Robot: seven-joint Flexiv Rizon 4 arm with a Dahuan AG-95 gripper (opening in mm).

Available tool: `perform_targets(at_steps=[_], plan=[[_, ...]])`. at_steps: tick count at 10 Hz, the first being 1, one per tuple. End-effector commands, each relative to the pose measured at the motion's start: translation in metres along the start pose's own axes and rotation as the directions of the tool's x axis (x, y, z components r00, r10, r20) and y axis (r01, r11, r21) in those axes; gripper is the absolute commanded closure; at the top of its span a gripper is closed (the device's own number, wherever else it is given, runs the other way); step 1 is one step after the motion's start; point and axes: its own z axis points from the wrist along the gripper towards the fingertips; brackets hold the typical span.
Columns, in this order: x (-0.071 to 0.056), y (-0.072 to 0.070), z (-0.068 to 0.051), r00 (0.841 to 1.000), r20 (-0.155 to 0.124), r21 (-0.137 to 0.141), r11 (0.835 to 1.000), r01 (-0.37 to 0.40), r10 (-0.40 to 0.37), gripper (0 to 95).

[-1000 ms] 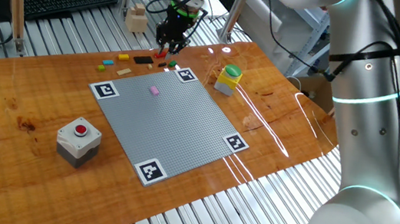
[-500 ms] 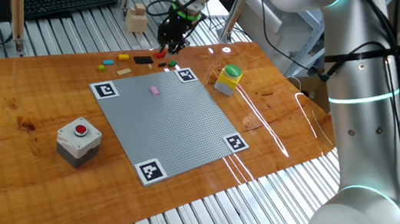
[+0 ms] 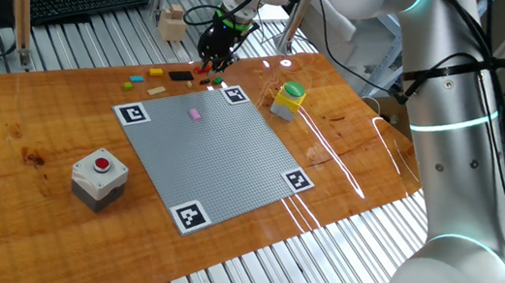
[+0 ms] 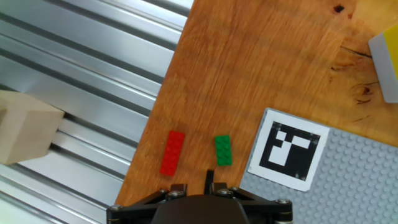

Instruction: Build with small Lego blocks

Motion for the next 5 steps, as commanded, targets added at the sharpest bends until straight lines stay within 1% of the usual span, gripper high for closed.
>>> perform_targets(at_steps=[1, 4, 5], plan=[[-0.0014, -0.0007, 0.0010, 1.000, -0.005, -0.004, 1.000, -0.023, 0.023, 76.0], [-0.0031, -0.0021, 0.0036, 1.000, -0.007, -0.004, 1.000, -0.030, 0.030, 76.0], [-0.0031, -0.0023, 0.0048, 0.999, -0.009, -0.005, 0.999, -0.032, 0.032, 95.0]])
